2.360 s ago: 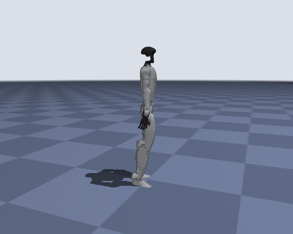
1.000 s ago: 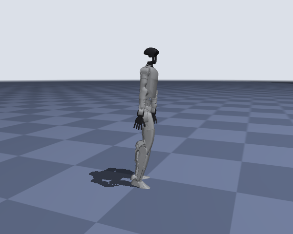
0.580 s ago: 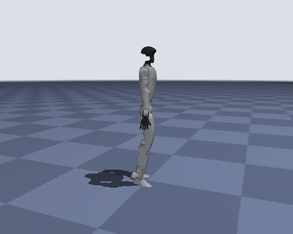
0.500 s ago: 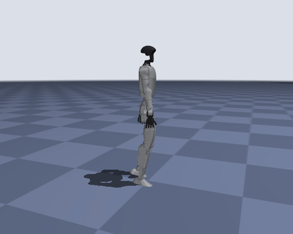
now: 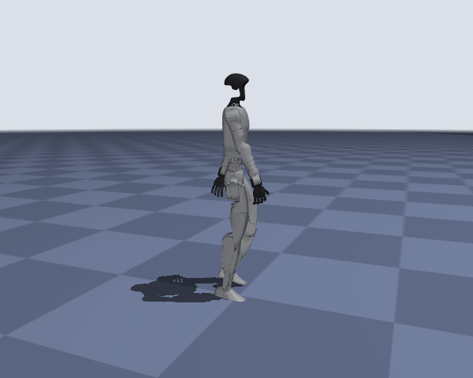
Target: In place motions
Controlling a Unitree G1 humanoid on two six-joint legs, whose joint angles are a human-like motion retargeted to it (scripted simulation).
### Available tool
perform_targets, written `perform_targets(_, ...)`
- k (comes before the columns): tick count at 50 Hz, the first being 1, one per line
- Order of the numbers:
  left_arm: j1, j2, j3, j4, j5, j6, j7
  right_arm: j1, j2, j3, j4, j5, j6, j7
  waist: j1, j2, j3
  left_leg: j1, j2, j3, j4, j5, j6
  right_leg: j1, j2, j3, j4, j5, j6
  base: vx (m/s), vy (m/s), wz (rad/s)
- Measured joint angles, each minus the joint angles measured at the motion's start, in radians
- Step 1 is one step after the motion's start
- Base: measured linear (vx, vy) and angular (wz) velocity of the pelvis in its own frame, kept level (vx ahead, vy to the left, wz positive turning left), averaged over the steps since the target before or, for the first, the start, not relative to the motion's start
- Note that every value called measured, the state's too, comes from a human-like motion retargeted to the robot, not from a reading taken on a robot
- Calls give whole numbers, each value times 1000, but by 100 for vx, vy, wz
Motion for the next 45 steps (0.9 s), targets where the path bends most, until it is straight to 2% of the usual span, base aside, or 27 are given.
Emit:
perform_targets(3, -5, 5, 3, -5, -13, -2, 15, 15, 6, 9, 3, -8, 1, 0, -6, 6, -18, 96, -34, -34, -162, 15, -23, -7, 7, 9, 3, -8, 8, 14, -12, -15)
perform_targets(5, -10, 9, 5, -5, -23, -3, 23, 24, 10, 14, 6, -9, 1, 0, -4, 13, -25, 168, -52, -58, -286, -53, -71, -11, 18, 21, 7, -14, 12, 16, -15, -31)
perform_targets(7, -16, 15, 4, -4, -32, -5, 30, 34, 11, 16, 9, -13, 0, -1, -5, 23, -33, 233, -54, -25, -399, -147, -70, -11, 34, 28, 9, -19, 16, 26, -22, -22)
perform_targets(9, -21, 22, -2, -2, -39, -11, 47, 49, 11, 15, 12, -19, -2, -4, -23, 30, -51, 265, -71, -27, -487, -198, -50, -11, 43, 19, 6, -25, 21, 23, -22, 20)
perform_targets(13, -74, 37, -31, 26, -54, -23, 112, 94, -1, 5, 13, -37, -12, -21, -86, 31, -92, 249, -101, -89, -563, -168, -51, -25, 28, -38, 12, -39, 36, 20, -25, 70)
perform_targets(20, -282, 85, -191, 129, -48, -28, 188, 217, -58, -56, -8, -59, -30, -46, -48, 7, -27, 282, -112, -112, -578, -179, -23, -15, 10, -54, 125, -87, 45, 16, -29, 16)
perform_targets(23, -365, 90, -272, 150, -38, 3, 174, 263, -69, -83, 30, -66, -28, -64, -65, 26, -5, 275, -75, -130, -563, -186, -24, -76, 6, -61, 286, -30, 42, 15, -28, 11)
perform_targets(25, -413, 86, -308, 131, -35, 8, 147, 277, -84, -103, 71, -64, -25, -71, -67, 50, 20, 276, -43, -126, -561, -190, -19, -151, -4, -41, 449, 60, 44, 3, -15, -27)
perform_targets(27, -456, 73, -312, 96, -36, 4, 138, 295, -97, -130, 106, -71, -20, -77, -69, 63, 30, 269, -25, -111, -561, -193, -11, -256, -33, -22, 639, 137, 19, 6, -11, -44)
perform_targets(31, -534, 46, -312, 18, -73, -24, 138, 340, -126, -177, 163, -72, -9, -83, -115, 85, 31, 245, -19, -116, -573, -188, 16, -471, -100, -22, 999, 79, -16, -1, -8, -3)
perform_targets(35, -603, 28, -326, -37, -114, -61, 131, 396, -151, -210, 201, -83, -5, -99, -176, 105, 35, 229, -21, -152, -593, -174, 35, -620, -90, 12, 1167, 75, 14, -7, -5, 34)
perform_targets(38, -636, 14, -324, -70, -120, -73, 120, 429, -169, -218, 231, -93, 3, -115, -204, 110, 38, 228, -27, -163, -602, -171, 42, -653, -109, 5, 1183, 76, 16, -7, -2, 17)
perform_targets(41, -646, 0, -324, -84, -116, -83, 119, 448, -178, -234, 264, -94, 17, -128, -192, 102, 42, 243, -31, -146, -603, -177, 40, -608, -124, -9, 1107, 77, -2, -3, 0, -19)
perform_targets(45, -622, -10, -326, -77, -112, -89, 121, 463, -180, -254, 270, -73, 39, -121, -151, 89, 41, 276, -31, -103, -607, -189, 26, -470, -64, 5, 875, 105, 5, -5, 0, -44)
